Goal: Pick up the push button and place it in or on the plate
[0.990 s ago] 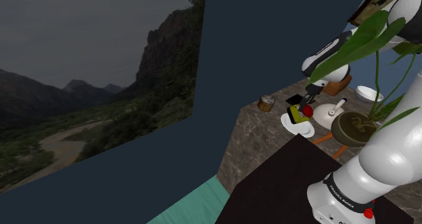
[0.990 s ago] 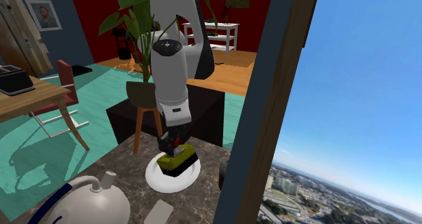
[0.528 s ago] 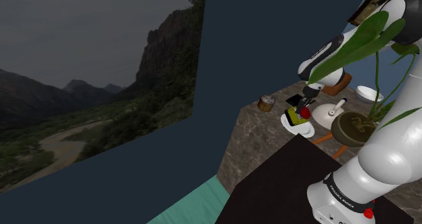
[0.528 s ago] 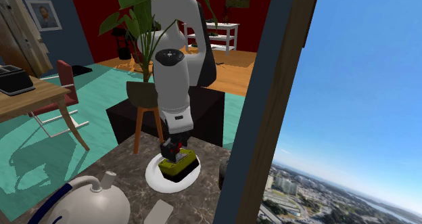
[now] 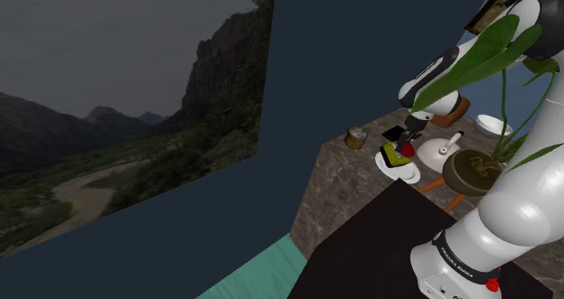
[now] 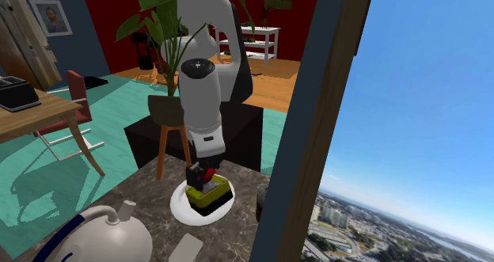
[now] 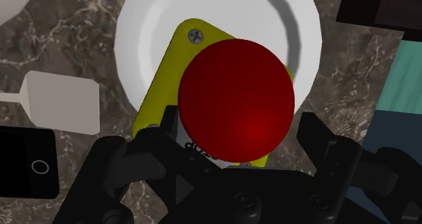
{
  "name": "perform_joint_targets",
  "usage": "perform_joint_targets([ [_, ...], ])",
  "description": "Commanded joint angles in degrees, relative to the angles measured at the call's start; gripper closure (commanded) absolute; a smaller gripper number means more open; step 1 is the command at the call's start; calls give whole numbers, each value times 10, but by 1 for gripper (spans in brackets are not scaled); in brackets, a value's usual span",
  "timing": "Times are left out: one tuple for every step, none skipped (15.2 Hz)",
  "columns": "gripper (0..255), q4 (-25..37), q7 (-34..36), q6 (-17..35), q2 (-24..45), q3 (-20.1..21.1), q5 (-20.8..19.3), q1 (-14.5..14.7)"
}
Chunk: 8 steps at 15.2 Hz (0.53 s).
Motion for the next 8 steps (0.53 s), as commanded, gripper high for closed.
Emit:
perform_joint_targets([
  [0, 0, 0, -1, 0, 0, 0, 0],
  [0, 0, 0, -1, 0, 0, 0, 0],
  [0, -5, -3, 6, 2, 1, 2, -1],
  [0, -4, 9, -11, -16, -9, -15, 6],
  [0, -2, 21, -28, -34, -19, -31, 13],
  [0, 1, 32, -46, -51, -27, -48, 19],
  [0, 5, 41, -60, -65, -32, -60, 23],
  [0, 5, 41, -60, -65, -32, -60, 23],
])
